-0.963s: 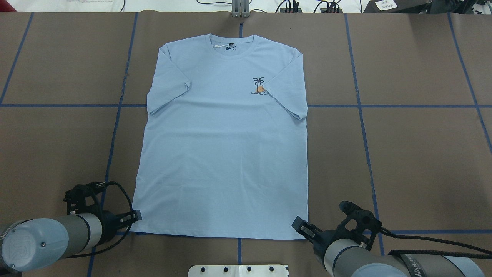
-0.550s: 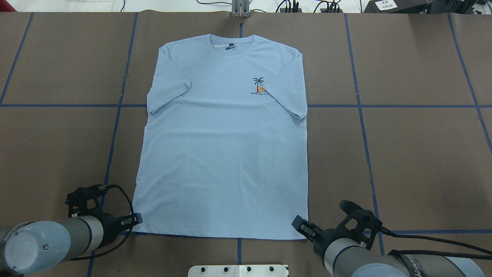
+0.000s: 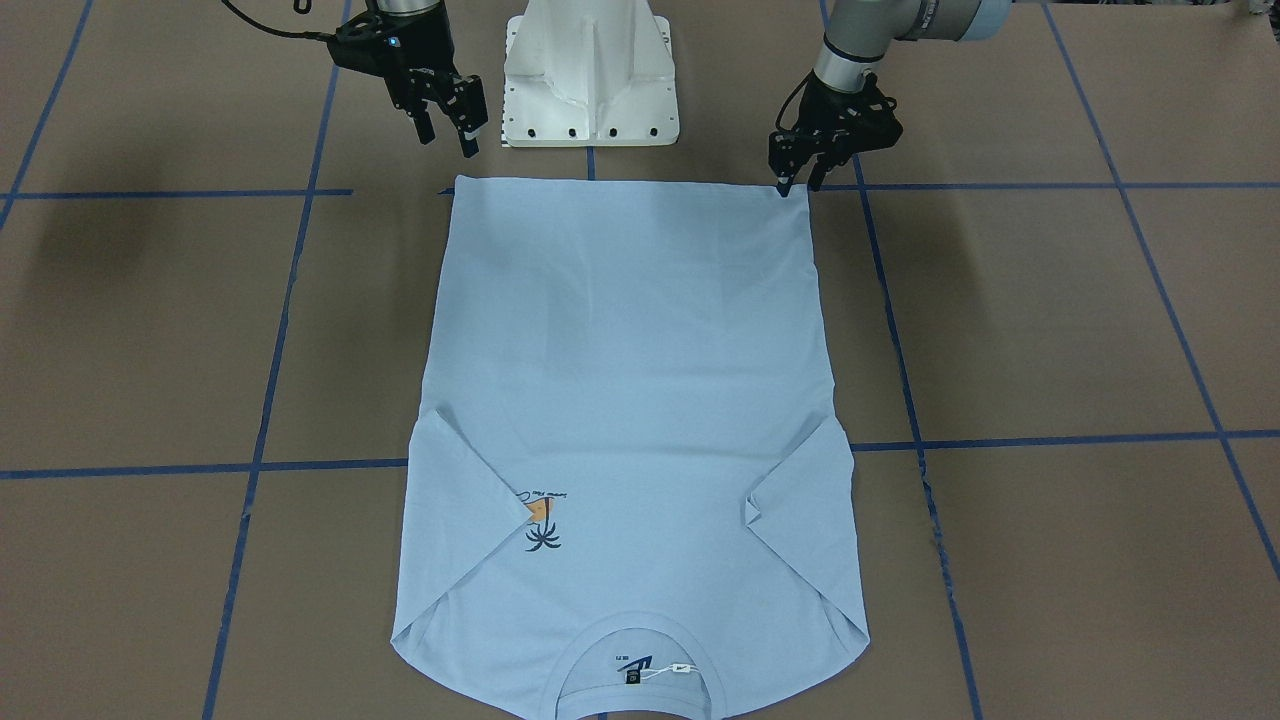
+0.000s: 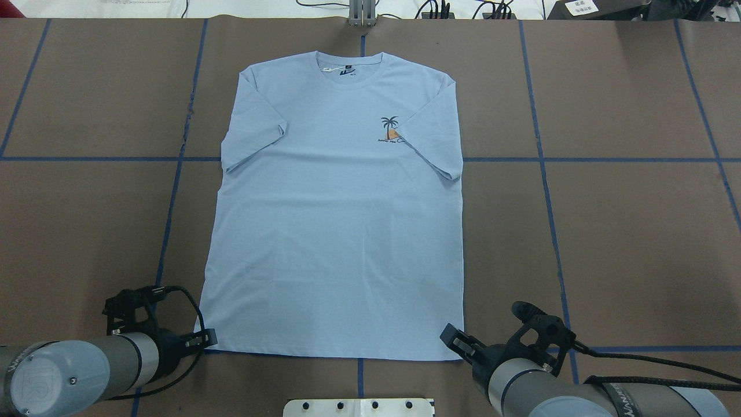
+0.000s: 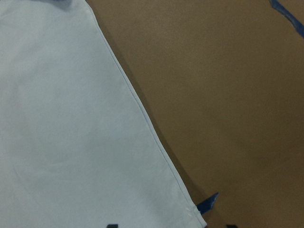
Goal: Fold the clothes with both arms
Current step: 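Grasp the hem corners with both grippers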
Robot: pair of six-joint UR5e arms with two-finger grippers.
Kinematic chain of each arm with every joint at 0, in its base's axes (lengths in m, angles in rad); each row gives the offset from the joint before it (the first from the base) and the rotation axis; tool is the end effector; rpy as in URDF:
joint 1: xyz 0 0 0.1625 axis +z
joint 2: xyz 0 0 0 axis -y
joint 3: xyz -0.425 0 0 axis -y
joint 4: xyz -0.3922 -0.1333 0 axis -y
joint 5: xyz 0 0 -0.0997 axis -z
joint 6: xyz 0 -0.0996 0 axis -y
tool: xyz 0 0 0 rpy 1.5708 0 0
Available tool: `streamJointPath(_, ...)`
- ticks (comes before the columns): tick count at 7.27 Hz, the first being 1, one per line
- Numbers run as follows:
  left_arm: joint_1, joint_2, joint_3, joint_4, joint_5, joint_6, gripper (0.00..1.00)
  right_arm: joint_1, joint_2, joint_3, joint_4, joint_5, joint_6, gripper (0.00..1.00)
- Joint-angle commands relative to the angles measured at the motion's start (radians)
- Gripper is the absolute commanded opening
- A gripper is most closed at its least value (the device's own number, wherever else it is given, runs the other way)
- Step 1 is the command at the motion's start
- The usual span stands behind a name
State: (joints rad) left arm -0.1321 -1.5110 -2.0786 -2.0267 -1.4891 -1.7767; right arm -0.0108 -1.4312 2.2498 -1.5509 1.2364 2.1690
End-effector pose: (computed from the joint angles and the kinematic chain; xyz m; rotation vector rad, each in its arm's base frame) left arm 0.4451 -0.2018 0.3999 0.0429 0.9106 -0.3513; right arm -0.4655 -0.1610 0.2857 0.0521 -0.9051 0.6877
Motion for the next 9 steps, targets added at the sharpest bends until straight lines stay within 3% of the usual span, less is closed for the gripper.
streamJointPath(1, 0.002, -0.005, 0.002, 0.000, 0.003, 0.000, 0.23, 0.000, 0.000, -0.004, 0.002, 0.000, -0.002, 0.80)
streamJointPath(5, 0.003, -0.003, 0.002, 0.000, 0.003, 0.003, 0.22, -0.002, 0.000, -0.007, 0.002, 0.000, 0.000, 0.81)
streamJointPath(6, 0.003, -0.003, 0.000, 0.000, 0.004, 0.003, 0.00, -0.009, 0.003, -0.028, 0.005, -0.020, 0.002, 0.81)
streamJointPath(7, 0.003, -0.008, -0.001, 0.000, 0.003, 0.003, 0.00, -0.024, 0.047, -0.076, 0.002, -0.073, 0.006, 0.83)
streamJointPath(9, 0.003, -0.011, -0.009, 0.000, -0.002, 0.003, 0.00, -0.025, 0.109, -0.153, -0.006, -0.084, 0.006, 0.79)
